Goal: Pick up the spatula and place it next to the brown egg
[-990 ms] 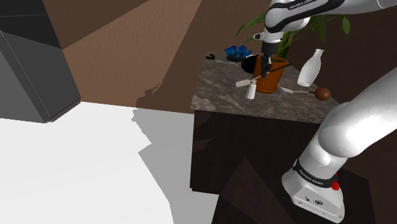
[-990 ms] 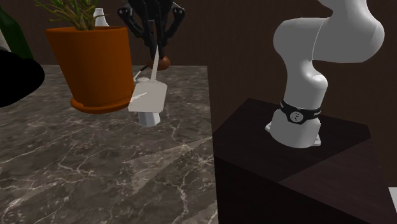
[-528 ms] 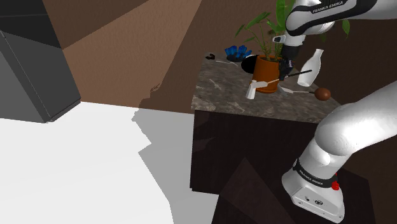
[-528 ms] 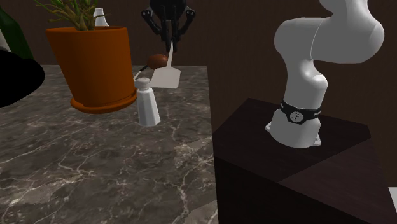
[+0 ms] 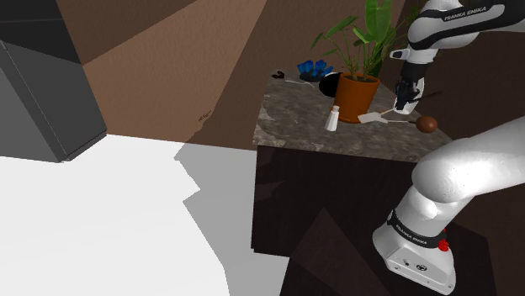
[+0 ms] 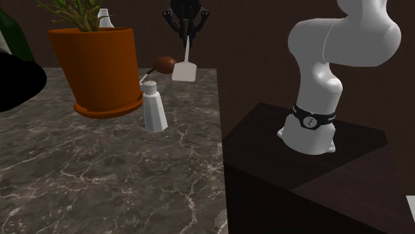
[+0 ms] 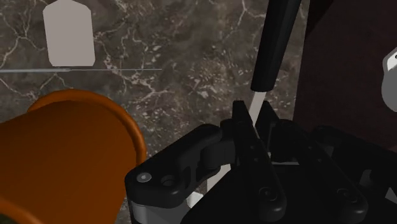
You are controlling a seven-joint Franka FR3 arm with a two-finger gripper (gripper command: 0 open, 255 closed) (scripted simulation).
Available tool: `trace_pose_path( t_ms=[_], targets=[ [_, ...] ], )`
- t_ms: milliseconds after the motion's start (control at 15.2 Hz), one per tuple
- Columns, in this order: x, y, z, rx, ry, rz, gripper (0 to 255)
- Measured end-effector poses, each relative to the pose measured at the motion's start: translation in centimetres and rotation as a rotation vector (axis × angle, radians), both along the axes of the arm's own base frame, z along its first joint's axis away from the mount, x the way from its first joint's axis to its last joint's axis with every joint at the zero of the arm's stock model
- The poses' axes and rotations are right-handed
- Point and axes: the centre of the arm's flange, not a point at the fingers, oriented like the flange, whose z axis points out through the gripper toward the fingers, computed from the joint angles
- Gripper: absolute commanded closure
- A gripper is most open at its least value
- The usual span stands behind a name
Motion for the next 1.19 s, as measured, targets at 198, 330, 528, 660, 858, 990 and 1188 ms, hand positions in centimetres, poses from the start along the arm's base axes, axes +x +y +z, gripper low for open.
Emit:
trace_pose_path(
  t_ms=[198,330,528,660,858,990,1188],
  targets=[
    [-2.8,-1.0,-0.3,0.000,0.000,0.000,255],
    [-3.3,-1.1,-1.1,0.001,0.001,0.001,255],
    [-3.4,-1.2,-2.6,0.001,0.001,0.001,255],
    [-3.4,-1.1,-3.6,0.001,0.001,0.001,255],
    [-3.3,-1.2,-5.2,0.001,0.001,0.001,255],
    [-3.5,-1.2,-6.2,0.001,0.001,0.001,255],
    [-3.5,-1.1,-7.8,0.001,0.001,0.001,255]
  ],
)
